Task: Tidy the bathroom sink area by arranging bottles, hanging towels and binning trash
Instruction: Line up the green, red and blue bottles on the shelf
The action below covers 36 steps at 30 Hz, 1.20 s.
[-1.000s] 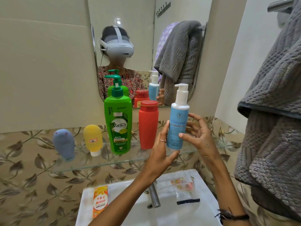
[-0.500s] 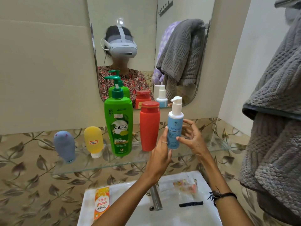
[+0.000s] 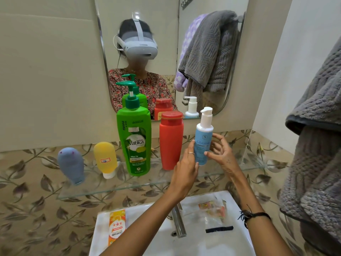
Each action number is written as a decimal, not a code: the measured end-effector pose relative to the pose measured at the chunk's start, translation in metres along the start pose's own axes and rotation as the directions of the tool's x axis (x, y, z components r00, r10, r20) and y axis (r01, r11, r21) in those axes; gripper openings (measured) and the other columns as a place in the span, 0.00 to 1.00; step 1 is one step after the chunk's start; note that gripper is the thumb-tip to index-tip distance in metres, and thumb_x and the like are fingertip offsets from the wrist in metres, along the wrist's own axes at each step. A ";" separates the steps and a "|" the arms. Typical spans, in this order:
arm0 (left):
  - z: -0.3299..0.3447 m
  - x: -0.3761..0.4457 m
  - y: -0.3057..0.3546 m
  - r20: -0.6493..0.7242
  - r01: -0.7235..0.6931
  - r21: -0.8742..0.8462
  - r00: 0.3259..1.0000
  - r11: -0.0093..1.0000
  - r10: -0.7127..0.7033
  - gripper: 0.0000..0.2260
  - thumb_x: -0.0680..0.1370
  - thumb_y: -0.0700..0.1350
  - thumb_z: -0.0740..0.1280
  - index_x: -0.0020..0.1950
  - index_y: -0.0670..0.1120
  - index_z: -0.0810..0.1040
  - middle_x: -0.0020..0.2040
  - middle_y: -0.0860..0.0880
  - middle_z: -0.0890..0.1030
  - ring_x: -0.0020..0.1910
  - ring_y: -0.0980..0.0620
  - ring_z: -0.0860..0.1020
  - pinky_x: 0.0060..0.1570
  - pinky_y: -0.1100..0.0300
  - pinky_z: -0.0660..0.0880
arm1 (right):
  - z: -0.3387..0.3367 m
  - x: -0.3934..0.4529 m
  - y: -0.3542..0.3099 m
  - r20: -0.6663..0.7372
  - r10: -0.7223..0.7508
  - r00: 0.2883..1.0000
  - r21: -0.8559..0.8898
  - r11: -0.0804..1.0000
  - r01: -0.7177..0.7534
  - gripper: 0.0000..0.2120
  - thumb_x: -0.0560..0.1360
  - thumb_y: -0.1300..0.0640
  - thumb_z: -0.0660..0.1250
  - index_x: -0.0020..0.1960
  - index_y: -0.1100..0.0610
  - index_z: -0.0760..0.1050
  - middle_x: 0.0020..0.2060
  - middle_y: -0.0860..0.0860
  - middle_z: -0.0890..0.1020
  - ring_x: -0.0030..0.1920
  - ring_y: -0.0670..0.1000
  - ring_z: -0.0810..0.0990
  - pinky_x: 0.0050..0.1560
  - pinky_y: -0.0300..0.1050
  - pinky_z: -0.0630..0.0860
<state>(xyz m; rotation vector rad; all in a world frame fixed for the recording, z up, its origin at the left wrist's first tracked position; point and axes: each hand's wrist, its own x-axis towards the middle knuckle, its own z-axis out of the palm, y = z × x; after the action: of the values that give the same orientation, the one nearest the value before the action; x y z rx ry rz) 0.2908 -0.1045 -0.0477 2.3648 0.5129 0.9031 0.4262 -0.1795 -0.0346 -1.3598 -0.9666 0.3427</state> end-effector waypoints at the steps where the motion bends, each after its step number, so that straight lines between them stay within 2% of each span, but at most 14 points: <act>1: 0.000 0.001 0.000 0.001 0.003 -0.003 1.000 1.000 -0.003 0.33 0.77 0.39 0.64 0.76 0.50 0.49 0.72 0.48 0.66 0.64 0.46 0.74 0.58 0.50 0.75 | 0.000 0.001 0.000 -0.002 0.002 1.000 0.008 1.000 -0.002 0.28 0.68 0.74 0.69 0.58 0.47 0.69 0.56 0.44 0.78 0.55 0.38 0.80 0.52 0.30 0.76; 8: 0.000 0.000 -0.002 -0.007 0.008 -0.029 1.000 1.000 -0.008 0.31 0.77 0.40 0.64 0.76 0.49 0.52 0.72 0.49 0.67 0.66 0.48 0.72 0.60 0.51 0.73 | 0.004 -0.003 0.000 0.003 -0.013 1.000 0.074 0.997 0.013 0.29 0.69 0.74 0.68 0.60 0.48 0.68 0.57 0.48 0.78 0.61 0.46 0.76 0.53 0.32 0.76; 11: -0.001 -0.002 -0.002 -0.043 -0.001 -0.026 0.999 1.000 0.000 0.29 0.77 0.40 0.64 0.74 0.48 0.54 0.71 0.48 0.69 0.66 0.49 0.72 0.59 0.55 0.73 | 0.006 -0.008 -0.001 -0.022 -0.028 0.999 0.105 0.994 0.031 0.30 0.70 0.75 0.67 0.63 0.50 0.67 0.61 0.52 0.76 0.64 0.49 0.74 0.56 0.33 0.75; 15: -0.006 -0.013 0.002 -0.076 -0.034 -0.078 0.997 0.996 0.028 0.26 0.78 0.42 0.63 0.73 0.48 0.57 0.69 0.48 0.70 0.62 0.50 0.75 0.56 0.57 0.74 | 0.014 -0.018 -0.006 -0.150 -0.065 0.987 0.125 0.989 0.084 0.28 0.70 0.75 0.66 0.62 0.50 0.68 0.63 0.51 0.74 0.67 0.51 0.71 0.67 0.44 0.70; 17: -0.008 -0.019 0.006 -0.100 -0.046 -0.111 0.994 0.993 0.034 0.22 0.78 0.43 0.63 0.71 0.48 0.61 0.66 0.49 0.72 0.60 0.52 0.76 0.54 0.58 0.76 | 0.022 -0.025 -0.010 -0.251 -0.102 0.963 0.063 0.991 0.121 0.26 0.71 0.74 0.66 0.61 0.50 0.69 0.61 0.47 0.75 0.65 0.45 0.73 0.68 0.47 0.69; 20: -0.013 -0.023 0.015 -0.156 -0.098 -0.131 0.985 0.986 0.077 0.13 0.79 0.42 0.62 0.63 0.45 0.69 0.57 0.49 0.76 0.52 0.54 0.78 0.49 0.57 0.78 | 0.035 -0.037 -0.020 -0.382 -0.188 0.905 -0.038 0.981 0.188 0.24 0.72 0.72 0.66 0.56 0.44 0.72 0.56 0.40 0.77 0.58 0.37 0.75 0.62 0.39 0.74; 23: -0.023 -0.022 0.030 -0.230 -0.159 -0.193 0.967 0.968 0.113 0.07 0.78 0.41 0.63 0.55 0.43 0.73 0.50 0.49 0.78 0.46 0.56 0.77 0.46 0.62 0.77 | 0.043 -0.050 -0.036 -0.431 -0.289 0.855 -0.132 0.957 0.257 0.22 0.72 0.70 0.65 0.53 0.43 0.74 0.53 0.42 0.79 0.50 0.37 0.78 0.52 0.32 0.76; 26: -0.038 -0.023 0.048 -0.303 -0.228 -0.281 0.943 0.932 0.139 0.04 0.77 0.39 0.64 0.51 0.44 0.73 0.46 0.51 0.78 0.44 0.60 0.76 0.44 0.69 0.75 | 0.049 -0.061 -0.062 -0.447 -0.389 0.806 -0.208 0.921 0.329 0.20 0.72 0.69 0.65 0.52 0.43 0.74 0.50 0.45 0.80 0.46 0.39 0.79 0.48 0.30 0.75; 30: -0.062 -0.026 0.074 -0.351 -0.359 -0.390 0.909 0.848 0.224 0.06 0.76 0.39 0.63 0.49 0.49 0.72 0.43 0.61 0.75 0.44 0.68 0.76 0.44 0.73 0.74 | 0.059 -0.078 -0.105 -0.435 -0.490 0.755 -0.315 0.869 0.383 0.19 0.71 0.64 0.65 0.51 0.40 0.74 0.48 0.39 0.80 0.45 0.40 0.79 0.46 0.31 0.75; 33: -0.082 -0.028 0.091 -0.373 -0.443 -0.462 0.883 0.768 0.285 0.07 0.75 0.39 0.64 0.49 0.50 0.72 0.44 0.61 0.76 0.45 0.66 0.77 0.44 0.73 0.74 | 0.063 -0.092 -0.139 -0.415 -0.574 0.706 -0.432 0.807 0.402 0.18 0.70 0.61 0.64 0.52 0.39 0.74 0.48 0.38 0.79 0.45 0.41 0.79 0.46 0.34 0.77; 36: -0.103 -0.029 0.108 -0.346 -0.506 -0.515 0.861 0.692 0.371 0.09 0.75 0.37 0.64 0.50 0.50 0.72 0.46 0.58 0.77 0.47 0.64 0.78 0.45 0.73 0.74 | 0.066 -0.102 -0.172 -0.418 -0.648 0.636 -0.552 0.738 0.388 0.20 0.71 0.64 0.65 0.52 0.39 0.73 0.49 0.39 0.79 0.45 0.40 0.79 0.47 0.34 0.76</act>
<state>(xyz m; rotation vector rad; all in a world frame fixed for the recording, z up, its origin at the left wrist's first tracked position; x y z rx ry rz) 0.2156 -0.1667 0.0686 1.8209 -0.2789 1.3201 0.2625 -0.2484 0.0790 -1.3472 -0.8733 -0.7700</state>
